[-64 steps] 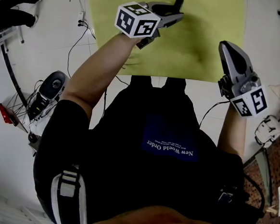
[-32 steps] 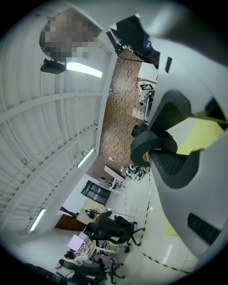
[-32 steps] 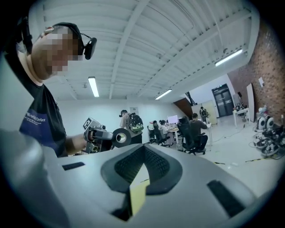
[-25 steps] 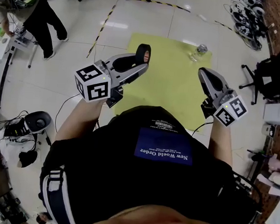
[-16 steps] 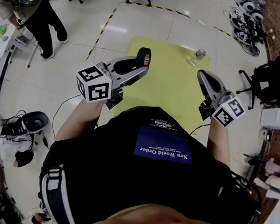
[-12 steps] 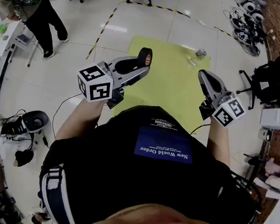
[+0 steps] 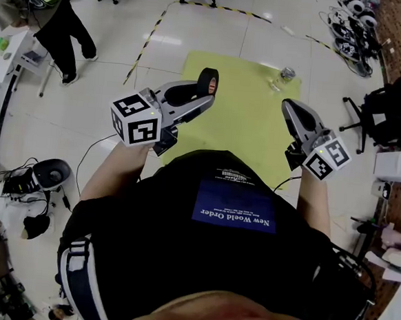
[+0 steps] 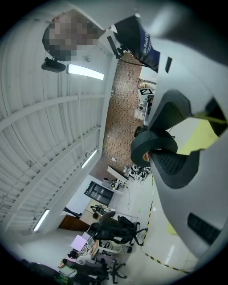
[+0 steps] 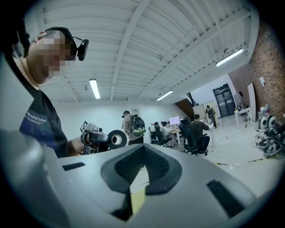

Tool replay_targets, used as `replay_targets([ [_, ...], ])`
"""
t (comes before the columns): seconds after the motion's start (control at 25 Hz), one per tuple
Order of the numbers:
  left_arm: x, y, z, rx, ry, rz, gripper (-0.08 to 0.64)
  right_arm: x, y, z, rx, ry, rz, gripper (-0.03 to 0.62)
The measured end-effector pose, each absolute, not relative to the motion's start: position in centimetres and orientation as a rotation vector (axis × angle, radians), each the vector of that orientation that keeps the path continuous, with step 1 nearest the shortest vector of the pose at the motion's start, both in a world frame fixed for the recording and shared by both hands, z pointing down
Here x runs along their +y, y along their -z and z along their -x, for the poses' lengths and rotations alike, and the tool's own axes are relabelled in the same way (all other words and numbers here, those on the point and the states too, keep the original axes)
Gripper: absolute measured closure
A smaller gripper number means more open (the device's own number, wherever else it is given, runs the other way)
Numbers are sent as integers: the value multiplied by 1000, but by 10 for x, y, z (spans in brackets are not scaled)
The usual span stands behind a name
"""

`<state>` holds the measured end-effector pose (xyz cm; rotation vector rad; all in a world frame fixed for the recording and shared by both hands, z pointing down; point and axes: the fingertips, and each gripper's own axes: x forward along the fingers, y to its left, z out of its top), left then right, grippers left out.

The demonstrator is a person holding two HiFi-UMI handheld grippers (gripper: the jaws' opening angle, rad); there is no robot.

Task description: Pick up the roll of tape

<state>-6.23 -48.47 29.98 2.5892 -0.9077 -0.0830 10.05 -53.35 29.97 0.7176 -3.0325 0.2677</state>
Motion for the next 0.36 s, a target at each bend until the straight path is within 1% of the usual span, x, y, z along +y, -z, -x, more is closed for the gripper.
replay_targets([
  [0.36,-484,-302,60,-906,82,-2589,419,-533,-303,-101,-3032,-254,-705,607],
])
